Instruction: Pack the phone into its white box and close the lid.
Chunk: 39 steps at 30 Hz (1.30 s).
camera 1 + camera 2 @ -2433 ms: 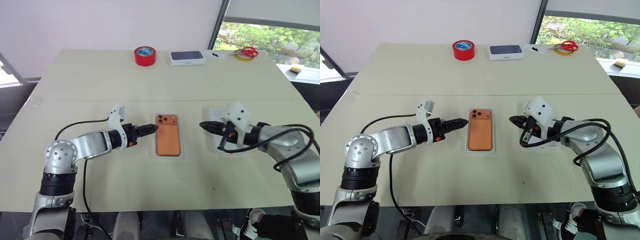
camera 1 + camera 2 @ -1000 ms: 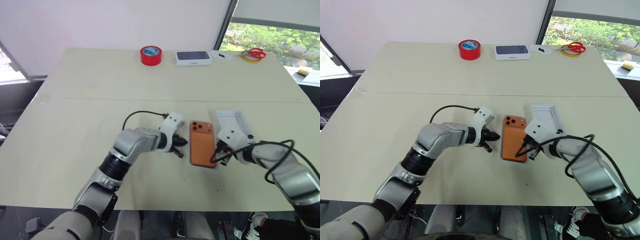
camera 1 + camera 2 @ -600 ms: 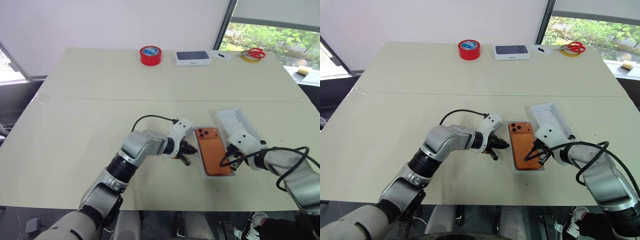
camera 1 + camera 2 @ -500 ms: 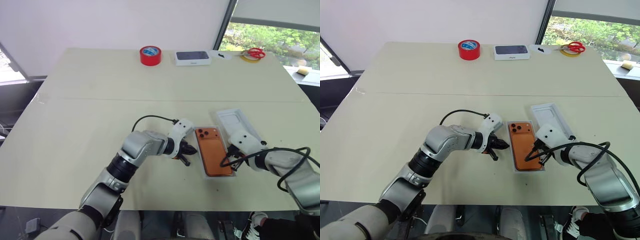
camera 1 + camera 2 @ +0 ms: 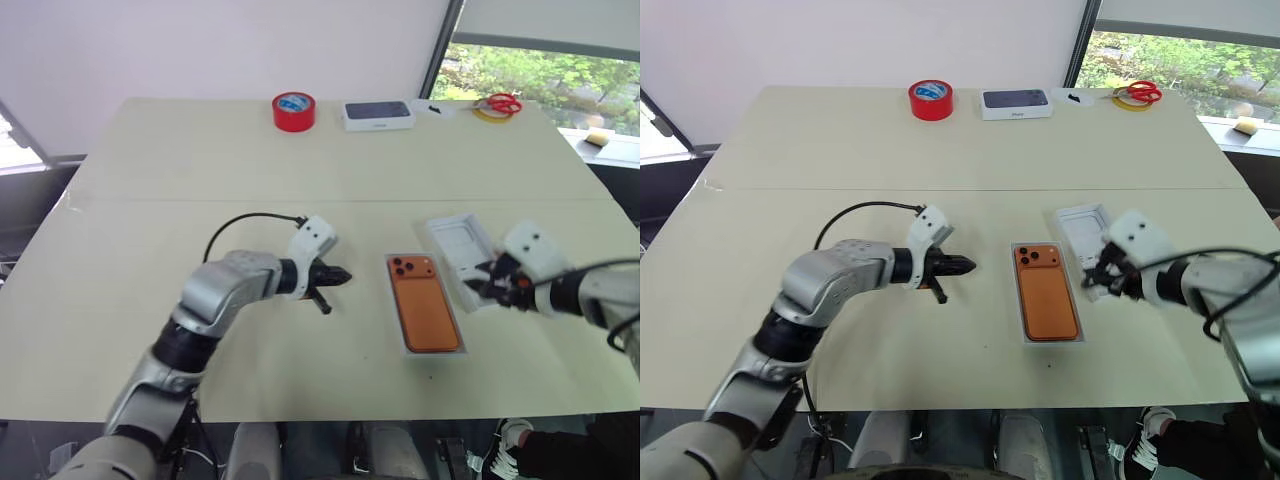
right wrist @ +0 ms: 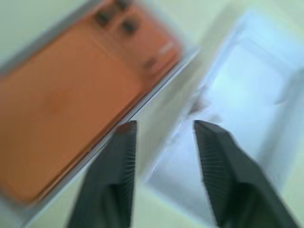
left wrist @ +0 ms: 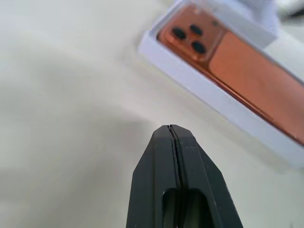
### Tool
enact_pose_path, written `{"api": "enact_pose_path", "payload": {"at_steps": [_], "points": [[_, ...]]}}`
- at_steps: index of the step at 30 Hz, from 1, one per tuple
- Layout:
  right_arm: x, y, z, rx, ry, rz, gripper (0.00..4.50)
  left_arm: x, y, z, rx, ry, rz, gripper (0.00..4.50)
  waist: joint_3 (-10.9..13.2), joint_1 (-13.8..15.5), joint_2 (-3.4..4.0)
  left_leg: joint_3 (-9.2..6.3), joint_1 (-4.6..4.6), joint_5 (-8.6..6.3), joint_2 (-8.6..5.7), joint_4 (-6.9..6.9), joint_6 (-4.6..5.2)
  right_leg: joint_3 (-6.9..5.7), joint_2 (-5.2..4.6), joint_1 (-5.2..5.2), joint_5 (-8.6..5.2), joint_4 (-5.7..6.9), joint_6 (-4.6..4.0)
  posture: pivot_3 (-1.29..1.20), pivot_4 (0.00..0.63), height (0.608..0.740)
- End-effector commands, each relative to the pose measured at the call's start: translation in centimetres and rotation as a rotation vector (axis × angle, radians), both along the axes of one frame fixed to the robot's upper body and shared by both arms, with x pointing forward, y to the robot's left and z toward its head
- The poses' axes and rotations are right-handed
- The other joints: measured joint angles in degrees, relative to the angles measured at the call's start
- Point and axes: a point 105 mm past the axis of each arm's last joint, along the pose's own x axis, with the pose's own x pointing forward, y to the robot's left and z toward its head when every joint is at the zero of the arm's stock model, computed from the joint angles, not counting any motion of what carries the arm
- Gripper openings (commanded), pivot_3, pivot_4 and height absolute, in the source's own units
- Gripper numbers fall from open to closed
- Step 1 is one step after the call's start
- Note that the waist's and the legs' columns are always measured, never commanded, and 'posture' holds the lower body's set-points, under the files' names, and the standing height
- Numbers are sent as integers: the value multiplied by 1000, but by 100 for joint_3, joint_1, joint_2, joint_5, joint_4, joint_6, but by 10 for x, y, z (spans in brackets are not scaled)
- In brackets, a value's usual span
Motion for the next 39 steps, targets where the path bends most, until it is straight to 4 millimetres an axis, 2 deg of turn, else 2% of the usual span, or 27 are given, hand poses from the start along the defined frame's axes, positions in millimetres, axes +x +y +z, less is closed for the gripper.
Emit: {"api": "enact_pose_path", "payload": {"at_steps": [1, 6, 16, 23, 30, 39], "points": [[13, -8, 1, 69, 32, -121, 1823, -12, 3, 17, -40, -149, -110, 0, 0, 4, 0, 0, -1, 0, 0, 0, 0, -3, 0, 1, 0, 0, 0, 0, 150, 730], [29, -6, -8, 97, 69, -166, 1823, -22, 11, 19, -46, -253, -194, 0, 0, -21, 3, 4, -5, 0, -1, 1, 0, -2, -2, -2, 0, 0, 0, 0, 150, 730], [42, 14, -17, 163, 135, -151, 1823, -34, 19, 12, -6, -284, -248, 0, 0, -68, 5, 10, -4, 1, 2, -2, 0, 0, 3, -9, 0, 5, 1, 0, 150, 730], [45, 10, -14, 145, 124, -166, 1823, -36, 21, 8, -2, -284, -242, 0, -1, -54, 6, 11, -5, 0, 1, 1, 1, 1, 0, -8, 0, 5, 1, 0, 150, 730], [43, 9, 5, 173, 77, -181, 1823, -36, 20, 7, -9, -284, -237, 0, -1, -60, 7, 12, -4, 0, 3, -1, 0, 2, 2, -11, 0, 8, 1, 0, 150, 730], [35, 26, -8, 228, 126, -169, 1823, -35, 16, 11, -26, -288, -252, 0, -1, -54, 7, 11, -4, 0, 3, -1, 1, 2, 2, -10, 0, 7, 1, 0, 150, 730]]}}
